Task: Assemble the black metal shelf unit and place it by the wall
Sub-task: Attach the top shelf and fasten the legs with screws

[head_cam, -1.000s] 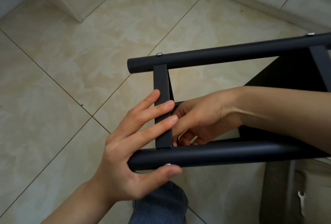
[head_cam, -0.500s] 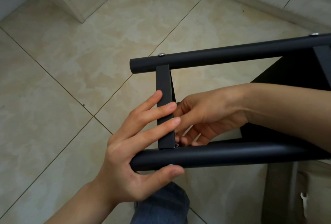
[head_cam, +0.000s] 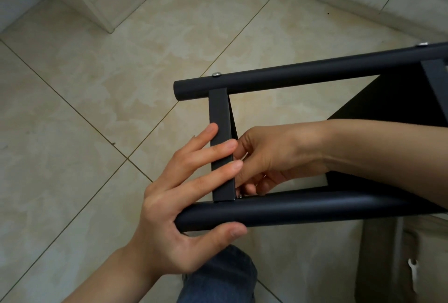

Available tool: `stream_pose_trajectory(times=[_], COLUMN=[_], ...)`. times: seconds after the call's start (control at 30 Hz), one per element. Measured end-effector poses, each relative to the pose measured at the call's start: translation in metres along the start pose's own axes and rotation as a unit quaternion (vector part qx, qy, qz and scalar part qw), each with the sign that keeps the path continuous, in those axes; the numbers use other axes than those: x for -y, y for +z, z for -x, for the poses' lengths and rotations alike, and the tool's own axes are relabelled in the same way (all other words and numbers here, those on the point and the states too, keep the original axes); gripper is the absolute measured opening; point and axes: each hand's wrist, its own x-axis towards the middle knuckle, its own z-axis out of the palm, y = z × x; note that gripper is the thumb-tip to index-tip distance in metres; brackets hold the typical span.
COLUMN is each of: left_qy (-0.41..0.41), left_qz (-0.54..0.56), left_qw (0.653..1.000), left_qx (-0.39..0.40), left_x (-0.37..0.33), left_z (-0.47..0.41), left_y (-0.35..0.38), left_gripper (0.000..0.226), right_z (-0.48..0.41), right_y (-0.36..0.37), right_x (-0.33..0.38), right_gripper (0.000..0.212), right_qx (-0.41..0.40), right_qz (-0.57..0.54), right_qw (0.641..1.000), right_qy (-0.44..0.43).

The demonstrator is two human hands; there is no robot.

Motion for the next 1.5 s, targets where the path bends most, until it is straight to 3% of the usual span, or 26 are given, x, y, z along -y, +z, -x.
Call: stream_pose_trajectory(times=[0.13,0.27,0.5,0.73,0.97,1.13,1.27,1.4,1.5], left_qy=[-0.004,-0.006,-0.006,0.000,0.000,0.000,-0.019,-0.042,-0.042], left_qz=[0.004,0.007,0.016,0.012,0.004,0.005,0.003,-0.028,-0.056], left_qw=[1.000,1.000,1.000,1.000,1.000,0.999,0.997,0.994,0.988], left_qx=[-0.002,0.002,0.005,0.013,0.024,0.047,0.074,0.100,0.138], left_x=[-0.001,-0.002,-0.001,0.000,-0.003,-0.003,-0.006,-0.010,-0.012], left_z=[0.000,0.000,0.001,0.000,-0.001,-0.003,-0.003,-0.003,-0.007], left_y=[0.000,-0.001,0.000,0.001,0.000,-0.004,-0.009,-0.019,-0.026], left_gripper=[0.056,0.054,0.056,0.057,0.054,0.054,0.057,0.060,0.063], right_z=[-0.001,0.003,0.010,0.008,0.023,0.043,0.061,0.079,0.090], right_y=[0.003,-0.001,-0.003,-0.003,-0.007,-0.004,0.009,0.032,0.060], right_x=[-0.002,-0.001,-0.002,0.003,0.006,0.003,0.000,-0.009,-0.022], right_gripper=[0.008,0.017,0.014,0.020,0.011,0.011,0.011,0.009,0.007], right_qx=[0.001,0.019,0.034,0.023,-0.111,-0.200,-0.301,-0.416,-0.438], right_qz=[-0.009,-0.034,-0.131,-0.083,0.012,0.000,0.074,0.251,0.315], right_qw=[1.000,0.999,0.989,0.996,0.994,0.979,0.948,0.862,0.813], right_qy=[-0.001,0.014,0.052,0.040,-0.005,-0.047,-0.072,-0.146,-0.220])
